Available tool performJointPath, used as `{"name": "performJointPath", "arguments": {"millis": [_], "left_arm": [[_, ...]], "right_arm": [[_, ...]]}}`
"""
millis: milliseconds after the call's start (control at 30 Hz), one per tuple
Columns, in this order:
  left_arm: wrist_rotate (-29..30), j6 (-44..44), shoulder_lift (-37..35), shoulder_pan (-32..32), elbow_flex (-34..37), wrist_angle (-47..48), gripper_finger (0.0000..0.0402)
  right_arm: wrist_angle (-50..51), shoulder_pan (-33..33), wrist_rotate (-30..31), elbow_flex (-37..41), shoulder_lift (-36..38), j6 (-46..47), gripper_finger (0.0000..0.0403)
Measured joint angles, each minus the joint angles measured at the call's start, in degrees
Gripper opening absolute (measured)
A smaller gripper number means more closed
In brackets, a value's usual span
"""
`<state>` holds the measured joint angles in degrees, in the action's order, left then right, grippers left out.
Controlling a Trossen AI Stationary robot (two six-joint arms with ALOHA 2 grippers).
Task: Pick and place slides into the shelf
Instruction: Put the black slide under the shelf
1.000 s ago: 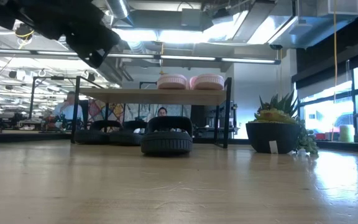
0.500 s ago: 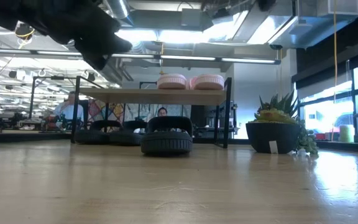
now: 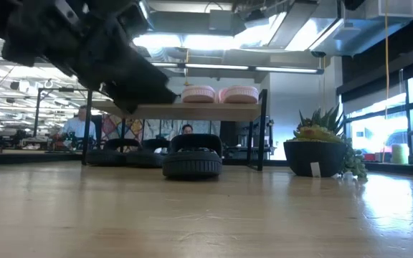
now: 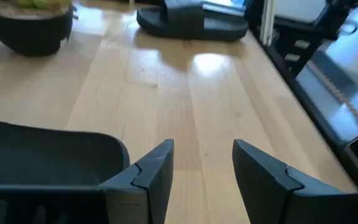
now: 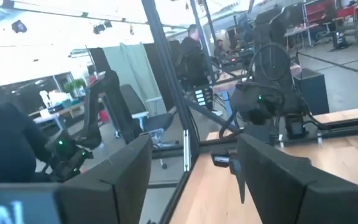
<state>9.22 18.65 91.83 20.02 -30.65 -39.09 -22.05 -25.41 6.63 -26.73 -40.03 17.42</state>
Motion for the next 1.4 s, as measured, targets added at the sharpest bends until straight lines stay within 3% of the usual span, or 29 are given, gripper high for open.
{"name": "performJointPath", "arguments": {"millis": [133,267,467,867,1400], "left_arm": [[-0.68,-2.06,4.95,-0.61,-3.53,0.04,0.0156],[-4.98,-3.02,9.86,-1.38,-8.86,0.23,0.0156],[-8.88,-1.7,13.33,-2.01,-14.0,15.28,0.0156],[-3.03,-0.76,13.29,-2.94,-14.41,19.39,0.0156],[-0.25,-4.0,13.25,-15.79,-14.41,21.45,0.0156]], "right_arm": [[0.31,-0.02,-0.04,0.12,0.19,-0.88,0.0236],[0.73,-0.02,-0.04,0.12,0.09,-1.04,0.0236],[0.71,-0.02,-0.07,0.12,0.09,1.91,0.0236],[1.44,-0.02,-0.09,0.05,0.06,1.62,0.0236],[4.36,0.02,3.54,0.03,0.06,1.59,0.0236]]}}
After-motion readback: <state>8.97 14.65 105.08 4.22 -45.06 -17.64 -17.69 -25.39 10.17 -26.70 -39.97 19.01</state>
